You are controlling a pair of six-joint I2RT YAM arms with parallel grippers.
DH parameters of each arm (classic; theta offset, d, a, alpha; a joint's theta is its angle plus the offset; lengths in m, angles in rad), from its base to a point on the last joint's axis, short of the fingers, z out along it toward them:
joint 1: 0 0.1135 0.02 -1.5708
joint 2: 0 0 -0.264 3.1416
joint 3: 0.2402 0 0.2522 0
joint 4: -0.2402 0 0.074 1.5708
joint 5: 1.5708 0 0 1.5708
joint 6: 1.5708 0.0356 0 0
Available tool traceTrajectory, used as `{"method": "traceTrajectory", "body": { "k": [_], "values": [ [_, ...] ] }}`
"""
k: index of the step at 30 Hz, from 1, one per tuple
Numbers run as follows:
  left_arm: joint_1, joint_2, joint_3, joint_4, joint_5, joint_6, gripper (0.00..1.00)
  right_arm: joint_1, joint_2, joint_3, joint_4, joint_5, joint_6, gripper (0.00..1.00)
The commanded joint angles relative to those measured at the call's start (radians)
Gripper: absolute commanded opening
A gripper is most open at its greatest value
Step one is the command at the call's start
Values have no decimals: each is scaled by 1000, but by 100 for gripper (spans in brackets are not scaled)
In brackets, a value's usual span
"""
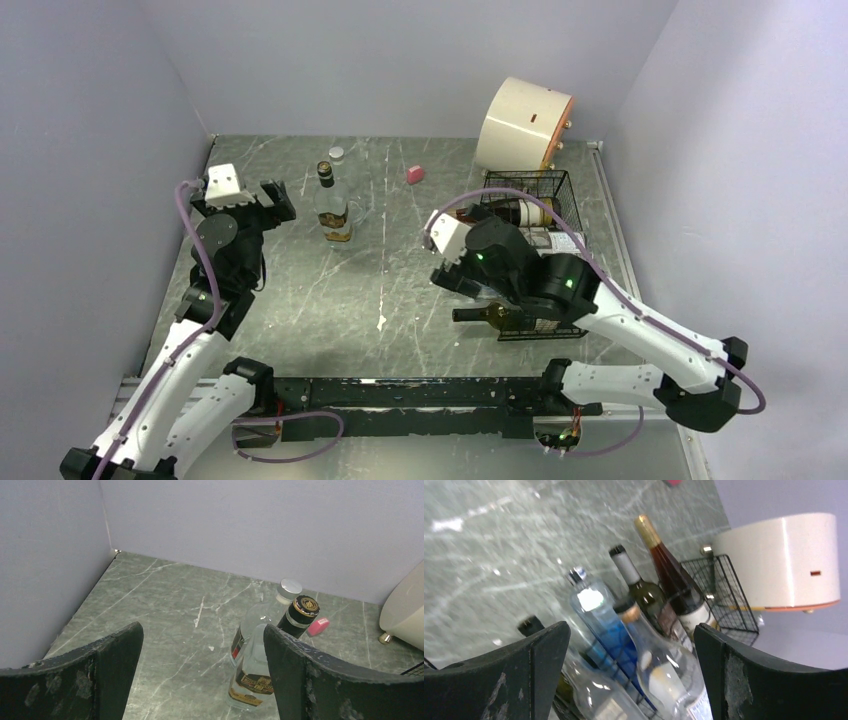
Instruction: Take the wine bottle off the wine rack
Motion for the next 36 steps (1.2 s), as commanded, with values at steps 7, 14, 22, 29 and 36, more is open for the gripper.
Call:
{"method": "traceTrajectory", "body": {
  "k": [7, 14, 22, 29, 36],
  "values": [
    [71, -10, 53, -5, 120, -44, 93, -14, -107, -202, -6, 154, -276, 95],
    [81, -20, 45, 5, 156, -60, 93, -163, 15, -159, -63, -6, -322, 87],
    [80, -55, 44, 5, 146, -66, 93, -214, 139, -164, 9, -69, -374, 86],
    [46, -86, 39, 5, 97, -60, 93, -244, 263, -172, 42, -3, -402, 79],
    [34, -94, 40, 3, 82, -60, 93, -241, 304, -172, 19, 104, -383, 70]
  ]
}}
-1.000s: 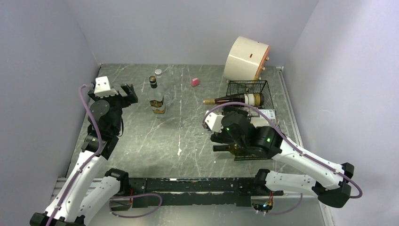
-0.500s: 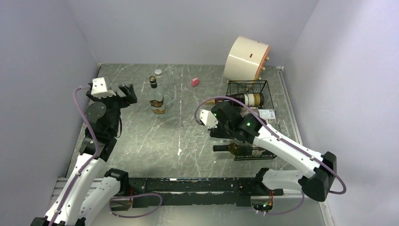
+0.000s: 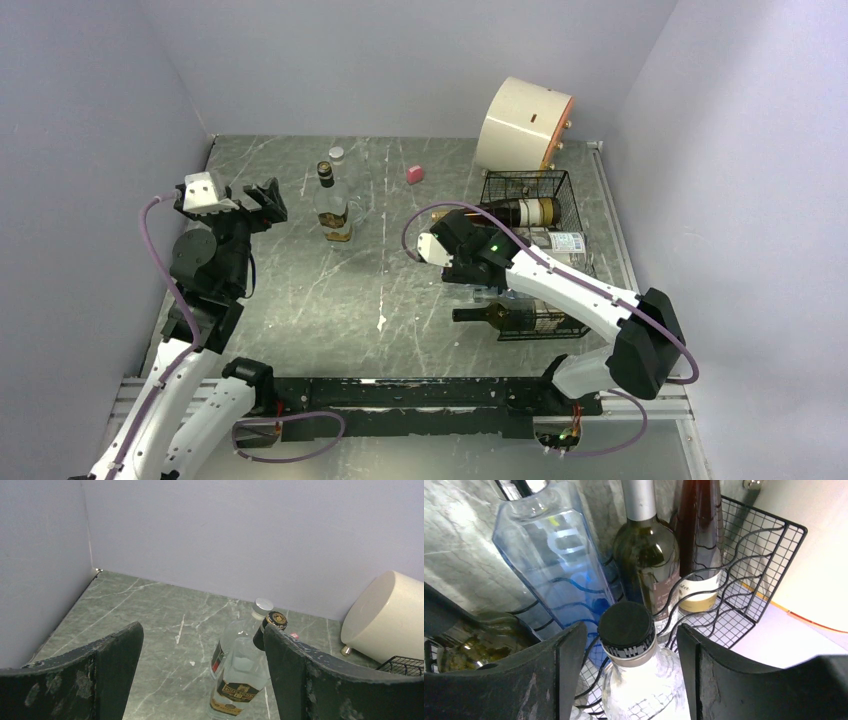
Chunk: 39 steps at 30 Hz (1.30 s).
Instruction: Take the wine bottle off the wine rack
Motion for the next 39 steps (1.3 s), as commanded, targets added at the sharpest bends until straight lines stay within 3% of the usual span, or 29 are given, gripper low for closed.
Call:
{"method": "traceTrajectory", "body": {
  "k": [1, 7, 18, 22, 26, 30, 32, 35, 39],
  "values": [
    [-7, -9, 22, 9, -25, -7, 93, -3, -4, 4, -10, 84, -8, 69],
    [-4, 8, 20, 8, -36, -2, 93, -5, -40, -24, 18, 82, -18, 64],
    [-1, 60, 17, 7, -56, 13, 93, -3, -97, 26, 5, 22, 49, 40],
    [-1, 75, 18, 3, -71, 17, 93, -3, -168, 44, 30, 23, 67, 33],
    [-1, 85, 16, 4, -71, 18, 93, -4, -248, 85, 57, 42, 74, 18],
    [-1, 97, 17, 0, -70, 18, 93, -4, -317, 136, 65, 39, 81, 15],
    [-1, 98, 17, 0, -71, 16, 93, -3, -346, 147, 83, 60, 89, 13],
    [-1, 97, 17, 0, -66, 14, 93, -3, -393, 137, 145, 98, 100, 0],
    [0, 101, 18, -2, -62, 11, 93, -4, -448, 90, 253, 121, 115, 0]
  ]
}}
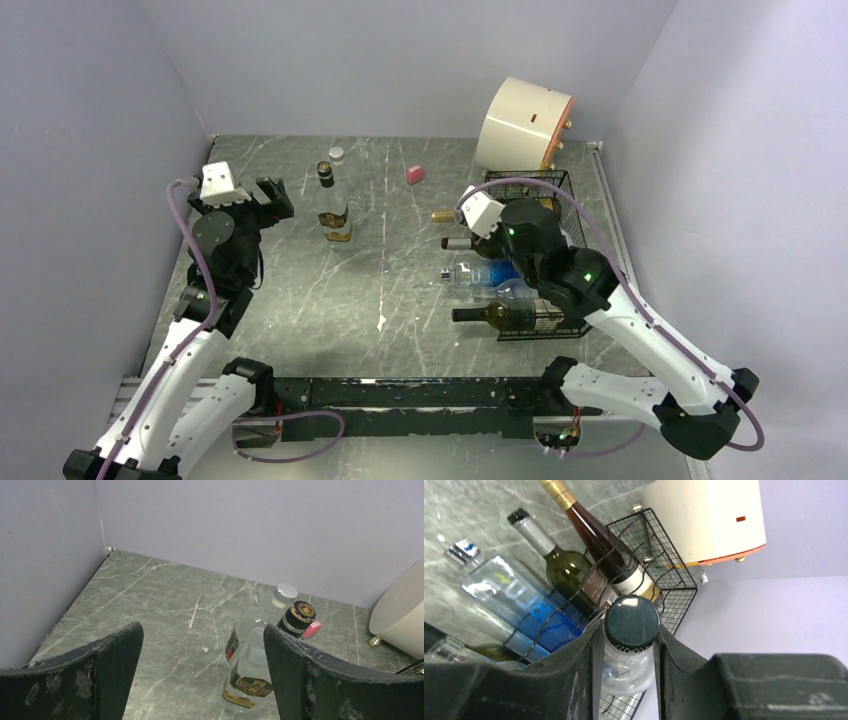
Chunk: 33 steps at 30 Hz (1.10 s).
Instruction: Take the wine bottle off the wine rack
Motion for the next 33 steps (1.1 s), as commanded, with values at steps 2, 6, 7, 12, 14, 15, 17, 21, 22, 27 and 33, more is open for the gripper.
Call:
{"method": "traceTrajectory", "body": {
  "k": [2, 6, 7, 12, 14, 15, 17, 21, 22, 27, 33],
  "values": [
    [1, -1, 19, -1, -9, 4, 93, 3, -67, -10, 249, 82, -3, 0],
    [1, -4, 18, -1, -9, 3, 93, 2, -36, 42, 266, 154, 14, 0],
    [1, -4, 20, -2, -7, 2, 93, 3, -27, 52, 277, 175, 15, 0],
    [1, -12, 22, -3, -6, 2, 93, 1, 25, 159, 302, 262, 91, 0],
    [1, -18, 21, -2, -6, 2, 93, 0, 51, 201, 303, 283, 107, 0],
    [1, -19, 21, -3, -6, 2, 93, 0, 70, 219, 308, 294, 105, 0],
    [1, -20, 23, -4, -3, 1, 93, 0, 98, 251, 315, 322, 97, 0],
    [1, -22, 24, -5, 0, -4, 93, 1, 158, 354, 316, 301, 125, 0],
    [1, -23, 25, -7, 1, -4, 93, 0, 174, 381, 300, 274, 139, 0],
    [1, -31, 25, -7, -3, -4, 93, 8, 240, 473, 243, -7, 251, 0],
    [1, -34, 26, -7, -8, -4, 93, 15, 224, 371, 417, -412, 428, 0]
  ]
}}
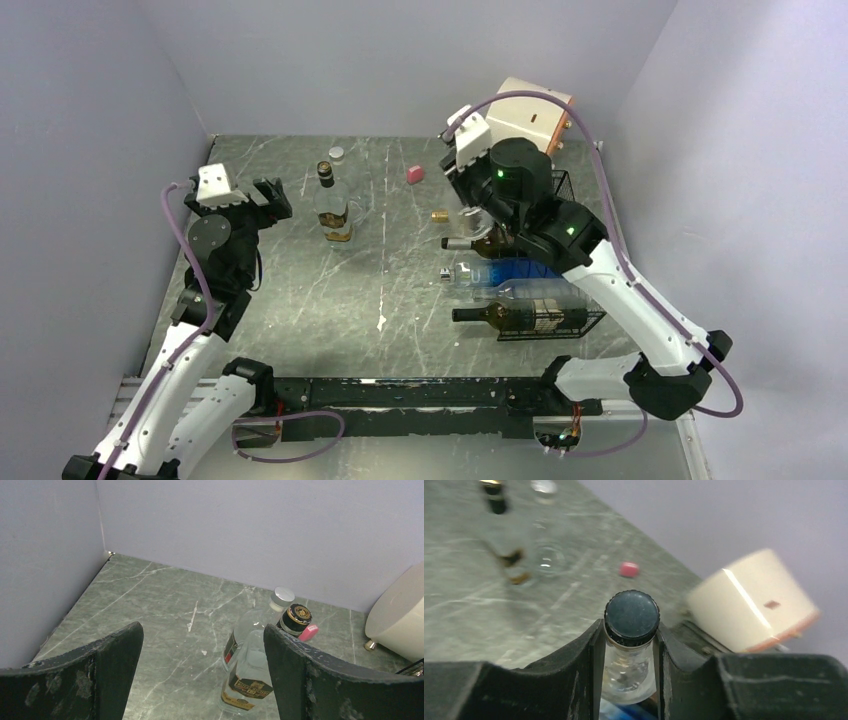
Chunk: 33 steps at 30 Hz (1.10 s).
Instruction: Take the wine bottle off the wine rack
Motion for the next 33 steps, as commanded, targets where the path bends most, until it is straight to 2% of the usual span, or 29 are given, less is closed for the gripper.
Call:
{"method": "traceTrajectory", "body": {
  "k": [1, 6, 10, 17, 24, 33],
  "values": [
    [1, -12, 26, -6, -7, -2, 93, 13, -35, -61, 290, -359, 139, 0],
    [1, -10, 29, -9, -2, -7, 93, 45, 3, -181, 470, -488, 271, 0],
    [1, -12, 31, -11, 1, -9, 93, 120, 97, -207, 560, -509, 299, 0],
    [1, -23, 29, -11, -7, -9, 93, 222, 297, -128, 655, -413, 270, 0],
    [1, -30, 29, -11, -4, -13, 93, 225, 419, -79, 748, -340, 280, 0],
    [2, -40, 30, -11, -8, -18, 93, 224, 543, 28, 769, -294, 267, 0]
  ]
}}
